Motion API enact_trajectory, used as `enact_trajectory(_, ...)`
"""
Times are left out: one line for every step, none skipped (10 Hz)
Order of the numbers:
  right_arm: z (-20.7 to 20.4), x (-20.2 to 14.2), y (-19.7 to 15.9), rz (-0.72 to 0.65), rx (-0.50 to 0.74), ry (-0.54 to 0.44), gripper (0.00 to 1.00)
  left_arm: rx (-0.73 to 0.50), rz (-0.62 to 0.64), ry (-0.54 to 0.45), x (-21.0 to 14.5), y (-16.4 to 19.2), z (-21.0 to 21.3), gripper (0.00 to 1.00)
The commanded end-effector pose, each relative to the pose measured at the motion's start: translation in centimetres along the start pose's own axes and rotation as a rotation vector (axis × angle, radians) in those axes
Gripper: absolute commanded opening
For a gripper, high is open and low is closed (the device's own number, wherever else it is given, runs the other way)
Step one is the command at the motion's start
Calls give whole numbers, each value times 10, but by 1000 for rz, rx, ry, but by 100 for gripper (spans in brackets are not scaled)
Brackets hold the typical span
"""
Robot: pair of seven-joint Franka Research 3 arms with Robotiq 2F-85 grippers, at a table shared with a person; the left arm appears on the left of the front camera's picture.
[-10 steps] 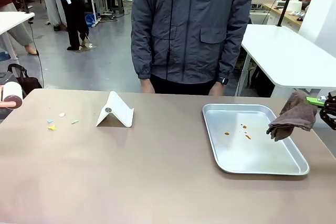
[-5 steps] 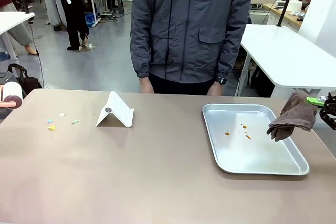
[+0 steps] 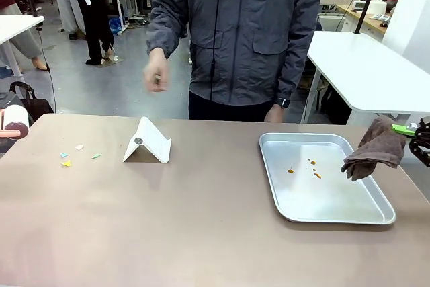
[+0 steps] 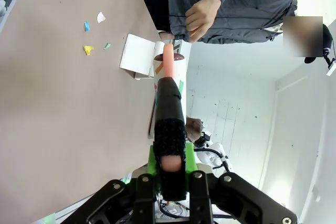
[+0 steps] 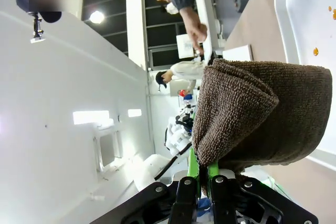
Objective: Clean the surface of the table.
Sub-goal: If a person points to the right, clean the right side of the table with your right hand, and if they point to the left, clean the left side with your left hand.
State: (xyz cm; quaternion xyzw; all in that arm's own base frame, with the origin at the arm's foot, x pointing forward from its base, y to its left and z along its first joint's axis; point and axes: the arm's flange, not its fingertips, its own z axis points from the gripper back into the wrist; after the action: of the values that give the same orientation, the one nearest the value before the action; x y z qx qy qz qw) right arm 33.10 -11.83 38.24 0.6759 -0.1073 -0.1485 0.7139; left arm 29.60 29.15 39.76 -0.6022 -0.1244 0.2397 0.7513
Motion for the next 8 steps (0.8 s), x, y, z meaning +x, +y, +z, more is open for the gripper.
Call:
enact_trajectory(2, -1, 3, -9, 7, -4, 4, -8, -9, -2, -4, -4, 3, 13)
enact_trajectory(2, -1, 3, -9, 7, -4, 4, -8, -9, -2, -4, -4, 3, 13)
enact_trajectory(2, -1, 3, -9, 7, -4, 4, -8, -9, -2, -4, -4, 3, 13)
enact_trajectory(2, -1, 3, -9, 7, -4, 4, -8, -9, -2, -4, -4, 3, 13)
enact_trajectory(2, -1, 3, -9, 7, -4, 4, -8, -9, -2, -4, -4, 3, 13)
enact_trajectory(2, -1, 3, -9, 7, -4, 4, -8, -9, -2, -4, -4, 3, 13)
enact_trajectory(2, -1, 3, -9, 7, -4, 4, -8, -9, -2, -4, -4, 3, 13)
enact_trajectory(2, -1, 3, -9, 7, -4, 4, 0, 0, 0, 0, 0, 0, 22)
